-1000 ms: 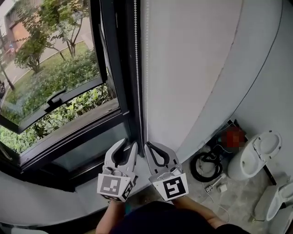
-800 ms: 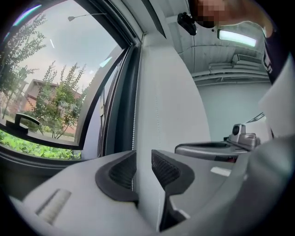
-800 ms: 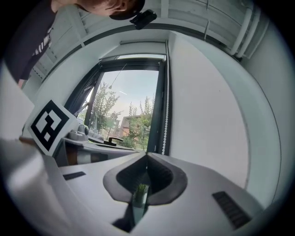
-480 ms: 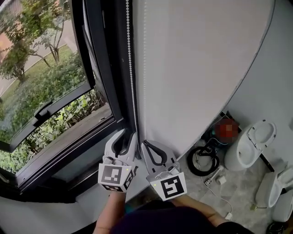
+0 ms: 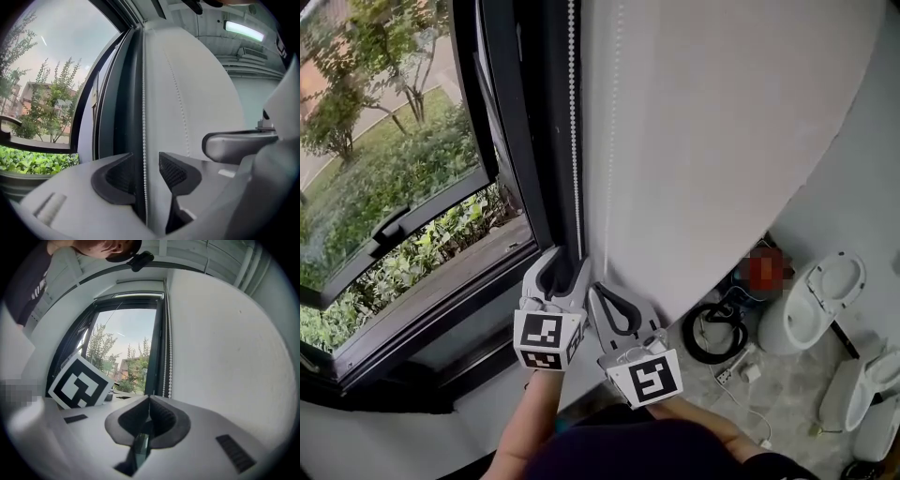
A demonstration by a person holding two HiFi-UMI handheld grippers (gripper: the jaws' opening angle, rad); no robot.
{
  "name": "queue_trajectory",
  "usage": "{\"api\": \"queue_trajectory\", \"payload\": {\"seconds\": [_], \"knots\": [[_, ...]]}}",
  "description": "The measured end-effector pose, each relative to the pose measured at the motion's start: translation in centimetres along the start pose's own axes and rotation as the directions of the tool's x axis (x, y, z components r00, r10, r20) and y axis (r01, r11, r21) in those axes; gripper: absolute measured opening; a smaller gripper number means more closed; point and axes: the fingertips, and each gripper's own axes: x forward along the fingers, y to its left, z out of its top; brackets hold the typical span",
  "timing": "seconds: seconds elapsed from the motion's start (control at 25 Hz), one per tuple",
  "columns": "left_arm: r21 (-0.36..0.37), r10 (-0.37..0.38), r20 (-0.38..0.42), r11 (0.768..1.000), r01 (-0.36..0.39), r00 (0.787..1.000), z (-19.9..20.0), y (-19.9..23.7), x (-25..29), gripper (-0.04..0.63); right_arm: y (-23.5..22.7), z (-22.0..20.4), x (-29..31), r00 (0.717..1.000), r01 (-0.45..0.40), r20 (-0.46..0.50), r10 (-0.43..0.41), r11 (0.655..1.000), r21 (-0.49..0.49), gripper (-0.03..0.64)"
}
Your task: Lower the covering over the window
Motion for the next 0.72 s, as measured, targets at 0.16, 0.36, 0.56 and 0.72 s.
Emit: {"api": "queue_trajectory", "payload": {"seconds": [0.16, 0.36, 0.56, 0.72], "knots": [[0.010, 0.042, -0.028, 0.999, -0.042, 0.999, -0.4, 0.7, 0.8, 0.181, 0.0, 0.8, -0.1, 1.000, -0.005, 0.025, 0.005, 1.000, -0.009, 0.012], [0.005, 0.086, -0.053, 0.996, -0.086, 0.995, -1.1, 1.4, 1.7, 0.198, -0.1, 1.4, -0.8, 0.999, -0.013, 0.039, 0.014, 1.000, -0.017, 0.012], [0.021, 0.132, -0.076, 0.991, -0.131, 0.988, -1.4, 1.5, 2.6, 0.210, -0.6, 2.2, -1.6, 0.999, -0.009, 0.053, 0.011, 1.000, -0.021, 0.012], [0.041, 0.197, -0.093, 0.980, -0.194, 0.976, -1.7, 2.2, 3.3, 0.209, -0.6, 2.8, -2.2, 0.997, -0.020, 0.072, 0.022, 0.999, -0.028, 0.012]]}}
